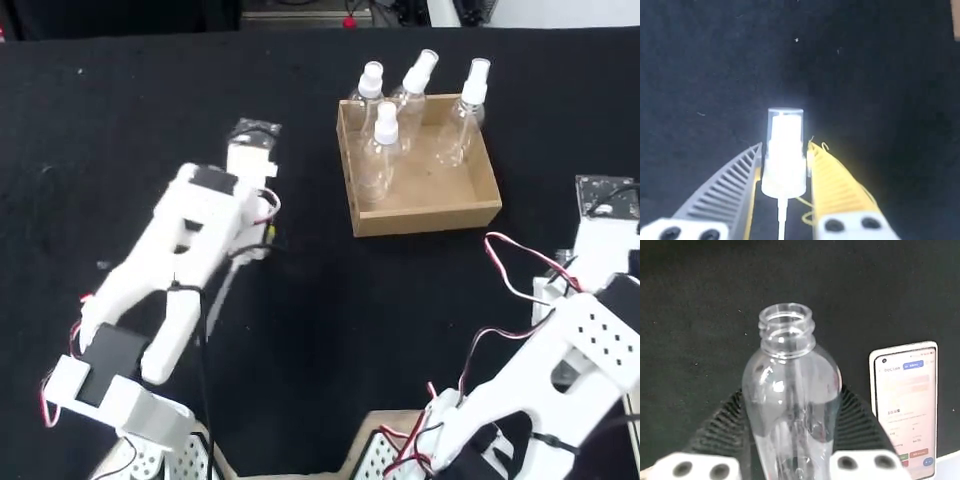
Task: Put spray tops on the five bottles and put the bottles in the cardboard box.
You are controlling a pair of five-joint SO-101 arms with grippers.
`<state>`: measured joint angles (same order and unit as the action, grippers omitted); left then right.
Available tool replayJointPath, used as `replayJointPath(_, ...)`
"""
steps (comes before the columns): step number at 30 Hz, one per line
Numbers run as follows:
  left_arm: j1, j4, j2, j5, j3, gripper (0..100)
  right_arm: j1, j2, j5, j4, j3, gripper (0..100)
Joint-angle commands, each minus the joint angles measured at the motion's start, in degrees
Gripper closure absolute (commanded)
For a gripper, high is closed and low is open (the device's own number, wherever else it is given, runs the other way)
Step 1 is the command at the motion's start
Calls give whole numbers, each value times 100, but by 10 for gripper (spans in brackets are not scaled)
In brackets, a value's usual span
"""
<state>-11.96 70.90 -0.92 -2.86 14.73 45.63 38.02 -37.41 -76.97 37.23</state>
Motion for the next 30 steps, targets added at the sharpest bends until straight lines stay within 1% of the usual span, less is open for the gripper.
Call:
replayJointPath(1, 444, 756, -316, -615, -1130, 927, -264, 251, 211, 18, -40, 931)
replayJointPath(3, 708, 1046, -774, -765, -1692, 921, -457, 251, 325, -44, -66, 931)
replayJointPath(4, 848, 1160, -1029, -879, -1903, 903, -607, 286, 369, -70, -66, 931)
replayJointPath(6, 1130, 1336, -1626, -1064, -2229, 843, -923, 470, 527, -123, -22, 931)
replayJointPath(9, 1525, 1354, -2479, -1090, -2527, 766, -1574, 945, 835, -264, -22, 931)
replayJointPath(12, 1789, 1257, -3024, -1125, -2756, 762, -2514, 1499, 1178, -316, -4, 931)
replayJointPath(16, 2070, 1301, -2980, -1134, -2826, 762, -4035, 1842, 1345, -246, 400, 931)
replayJointPath(19, 2035, 1547, -2752, -1398, -2800, 760, -4976, 1789, 1442, 185, 1015, 931)
replayJointPath(20, 2009, 1635, -2690, -1459, -2791, 760, -5196, 1780, 1609, 431, 1244, 931)
replayJointPath(24, 1903, 1732, -2611, -1758, -2791, 761, -5776, 1868, 2233, 1310, 2035, 931)
replayJointPath(27, 1851, 1758, -2646, -2224, -2782, 762, -5996, 2044, 2391, 1626, 2440, 931)
replayJointPath(30, 1824, 1741, -2681, -2365, -2835, 762, -6031, 2343, 2479, 1837, 2800, 931)
